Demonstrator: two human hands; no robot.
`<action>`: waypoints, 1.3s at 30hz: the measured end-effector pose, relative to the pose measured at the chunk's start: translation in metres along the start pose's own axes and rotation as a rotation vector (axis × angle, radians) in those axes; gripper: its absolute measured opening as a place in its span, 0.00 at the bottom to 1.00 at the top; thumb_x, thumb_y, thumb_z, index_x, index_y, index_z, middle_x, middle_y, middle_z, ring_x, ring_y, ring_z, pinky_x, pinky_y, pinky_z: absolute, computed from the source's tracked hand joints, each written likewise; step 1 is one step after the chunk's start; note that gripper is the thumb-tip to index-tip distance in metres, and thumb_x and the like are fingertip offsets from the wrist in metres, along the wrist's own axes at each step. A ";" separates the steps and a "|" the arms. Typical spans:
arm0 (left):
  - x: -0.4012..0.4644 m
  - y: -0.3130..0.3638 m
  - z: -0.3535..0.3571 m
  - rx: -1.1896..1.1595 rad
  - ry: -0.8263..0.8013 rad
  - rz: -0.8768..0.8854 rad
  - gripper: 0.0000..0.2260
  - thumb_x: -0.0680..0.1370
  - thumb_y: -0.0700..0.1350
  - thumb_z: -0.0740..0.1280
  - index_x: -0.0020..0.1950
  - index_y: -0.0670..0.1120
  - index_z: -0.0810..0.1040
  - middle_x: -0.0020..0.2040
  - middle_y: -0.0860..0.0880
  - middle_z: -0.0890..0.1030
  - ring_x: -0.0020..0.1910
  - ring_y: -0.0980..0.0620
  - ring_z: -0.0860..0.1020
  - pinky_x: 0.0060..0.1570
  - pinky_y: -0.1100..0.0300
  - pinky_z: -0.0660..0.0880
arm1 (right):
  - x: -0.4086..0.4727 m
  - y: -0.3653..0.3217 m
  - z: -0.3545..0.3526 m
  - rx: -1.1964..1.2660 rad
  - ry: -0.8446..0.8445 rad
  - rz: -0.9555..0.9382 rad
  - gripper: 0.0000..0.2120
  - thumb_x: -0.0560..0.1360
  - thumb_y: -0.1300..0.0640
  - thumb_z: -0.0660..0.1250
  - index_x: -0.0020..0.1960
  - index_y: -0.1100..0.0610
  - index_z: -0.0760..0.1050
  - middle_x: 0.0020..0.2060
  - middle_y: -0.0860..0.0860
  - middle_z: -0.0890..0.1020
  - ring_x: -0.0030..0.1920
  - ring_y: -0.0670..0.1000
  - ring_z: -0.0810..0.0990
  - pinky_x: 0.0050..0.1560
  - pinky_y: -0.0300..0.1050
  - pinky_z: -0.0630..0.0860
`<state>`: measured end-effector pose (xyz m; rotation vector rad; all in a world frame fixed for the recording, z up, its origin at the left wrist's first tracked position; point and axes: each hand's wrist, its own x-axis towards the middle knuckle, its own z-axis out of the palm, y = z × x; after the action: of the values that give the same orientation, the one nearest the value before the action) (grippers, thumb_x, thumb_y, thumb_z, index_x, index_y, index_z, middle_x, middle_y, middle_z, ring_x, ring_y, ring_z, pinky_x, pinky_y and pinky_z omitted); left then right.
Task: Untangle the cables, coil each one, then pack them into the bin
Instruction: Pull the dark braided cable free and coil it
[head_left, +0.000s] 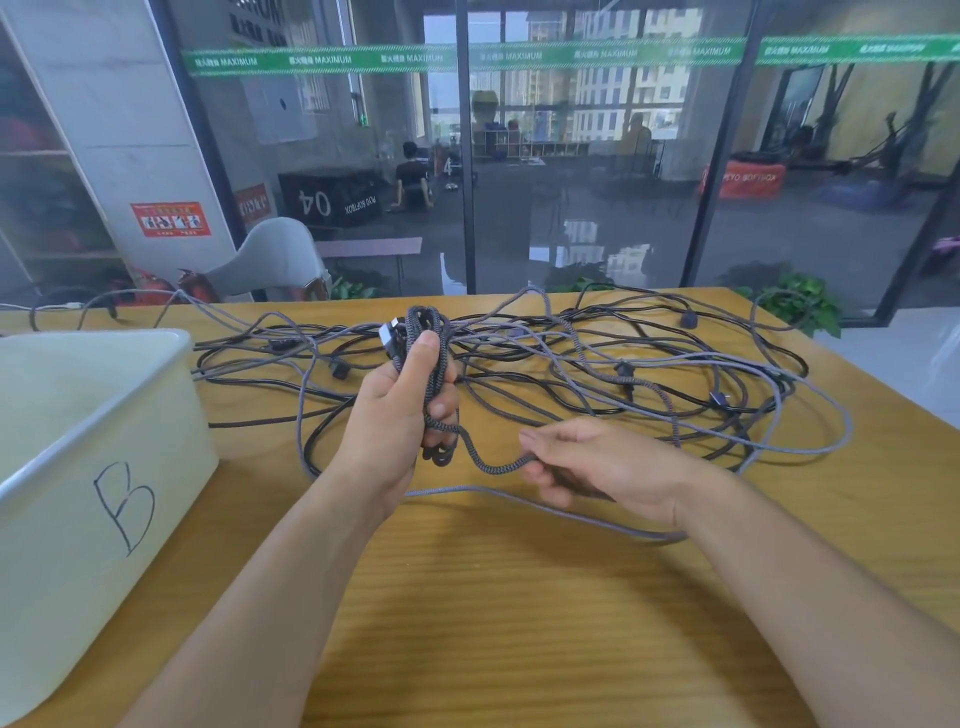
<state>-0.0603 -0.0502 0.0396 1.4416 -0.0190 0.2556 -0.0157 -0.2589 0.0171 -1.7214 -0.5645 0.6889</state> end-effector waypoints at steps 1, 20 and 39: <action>0.001 -0.001 -0.001 0.005 0.010 -0.004 0.19 0.87 0.56 0.57 0.43 0.45 0.74 0.29 0.51 0.66 0.28 0.53 0.62 0.34 0.57 0.65 | -0.002 -0.003 -0.001 -0.013 0.021 0.007 0.14 0.81 0.46 0.65 0.43 0.55 0.77 0.37 0.46 0.77 0.33 0.46 0.70 0.40 0.38 0.71; 0.006 -0.003 -0.007 -0.096 -0.007 0.010 0.19 0.87 0.56 0.57 0.45 0.45 0.74 0.29 0.51 0.64 0.25 0.53 0.61 0.33 0.56 0.62 | 0.008 0.004 0.011 -1.185 0.617 -0.902 0.09 0.82 0.55 0.66 0.46 0.55 0.82 0.41 0.47 0.79 0.42 0.49 0.75 0.46 0.49 0.74; 0.004 -0.006 0.004 -0.084 -0.038 0.006 0.20 0.87 0.56 0.57 0.45 0.43 0.74 0.29 0.50 0.64 0.29 0.51 0.61 0.33 0.56 0.62 | -0.001 -0.004 0.029 -1.245 0.824 -0.813 0.05 0.82 0.53 0.67 0.52 0.49 0.81 0.36 0.41 0.82 0.31 0.44 0.76 0.29 0.43 0.70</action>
<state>-0.0548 -0.0541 0.0344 1.3634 -0.0648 0.2297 -0.0366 -0.2386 0.0155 -2.3245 -1.0737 -1.1656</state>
